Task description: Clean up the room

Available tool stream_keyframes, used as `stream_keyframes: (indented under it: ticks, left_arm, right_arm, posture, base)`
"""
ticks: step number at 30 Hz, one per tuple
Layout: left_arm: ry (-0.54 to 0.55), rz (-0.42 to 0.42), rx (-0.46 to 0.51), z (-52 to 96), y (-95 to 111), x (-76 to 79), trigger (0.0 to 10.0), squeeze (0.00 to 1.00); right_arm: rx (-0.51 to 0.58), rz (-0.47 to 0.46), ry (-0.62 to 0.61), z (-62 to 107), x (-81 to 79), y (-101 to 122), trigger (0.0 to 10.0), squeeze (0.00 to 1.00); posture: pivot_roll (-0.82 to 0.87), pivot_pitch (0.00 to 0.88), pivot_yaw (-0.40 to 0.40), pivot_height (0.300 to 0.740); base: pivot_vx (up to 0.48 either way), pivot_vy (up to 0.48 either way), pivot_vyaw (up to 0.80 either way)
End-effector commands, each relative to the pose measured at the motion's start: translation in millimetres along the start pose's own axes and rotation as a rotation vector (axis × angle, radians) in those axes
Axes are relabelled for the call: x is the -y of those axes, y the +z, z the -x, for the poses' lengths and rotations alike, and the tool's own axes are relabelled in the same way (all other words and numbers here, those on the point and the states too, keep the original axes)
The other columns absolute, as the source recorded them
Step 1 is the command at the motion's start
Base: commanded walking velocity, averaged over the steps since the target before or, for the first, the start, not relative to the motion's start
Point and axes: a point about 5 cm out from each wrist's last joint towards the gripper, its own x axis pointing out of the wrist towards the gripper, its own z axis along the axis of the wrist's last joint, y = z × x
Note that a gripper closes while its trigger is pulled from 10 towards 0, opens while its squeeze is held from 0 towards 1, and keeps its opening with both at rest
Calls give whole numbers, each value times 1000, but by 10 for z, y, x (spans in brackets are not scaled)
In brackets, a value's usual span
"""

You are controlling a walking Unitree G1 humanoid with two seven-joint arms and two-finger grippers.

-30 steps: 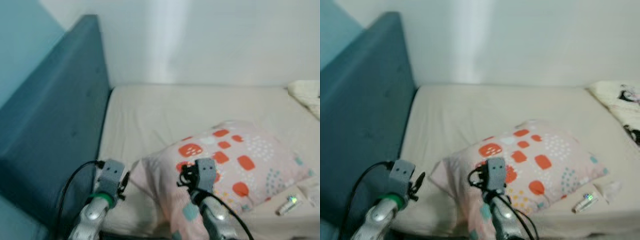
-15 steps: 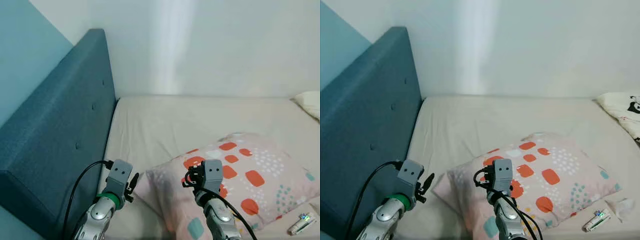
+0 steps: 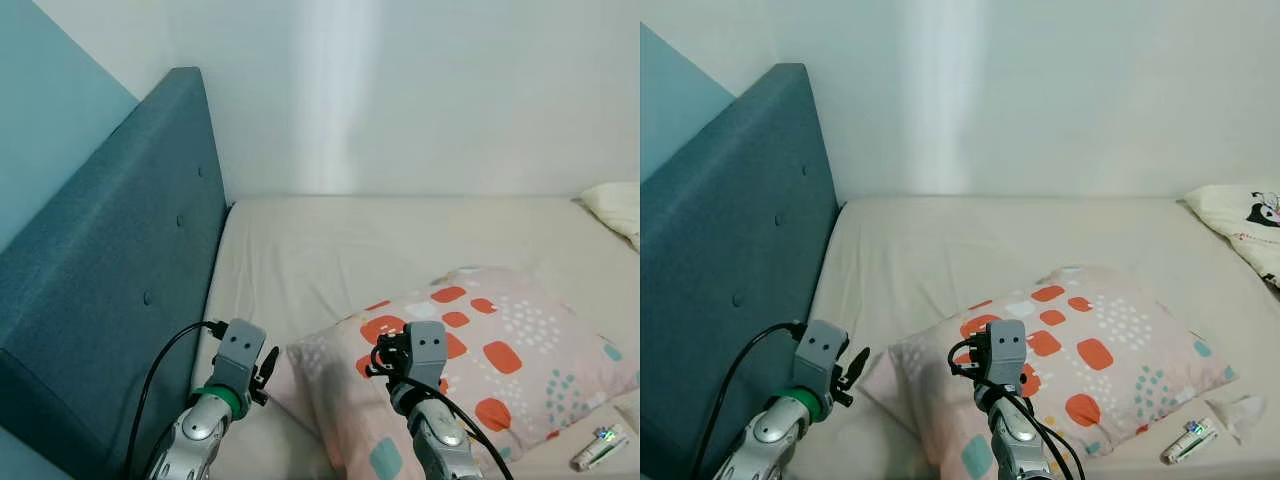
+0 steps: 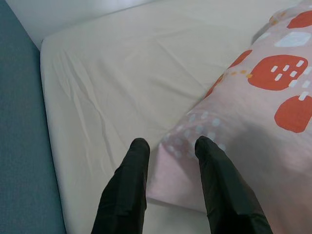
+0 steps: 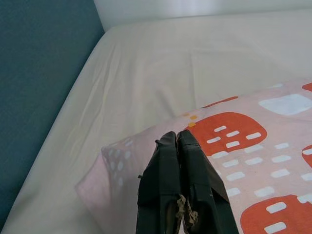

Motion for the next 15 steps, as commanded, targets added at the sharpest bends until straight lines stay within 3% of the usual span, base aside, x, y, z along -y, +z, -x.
stream_keyframes:
  ticks: [1, 15]
  left_arm:
    - [-17, 0, -31, 6, -65, 41, 10000, 0]
    - [-31, -6, -29, -10, -60, 71, 10000, 0]
  right_arm:
    - [-10, -10, -7, 35, 11, -45, 10000, 0]
    - [-17, -3, -15, 32, 39, -46, 10000, 0]
  posture:
    - [-80, 8, 46, 685]
    - [-83, 0, 44, 615]
  base:
    - [0, 0, 0]
    - [0, 0, 0]
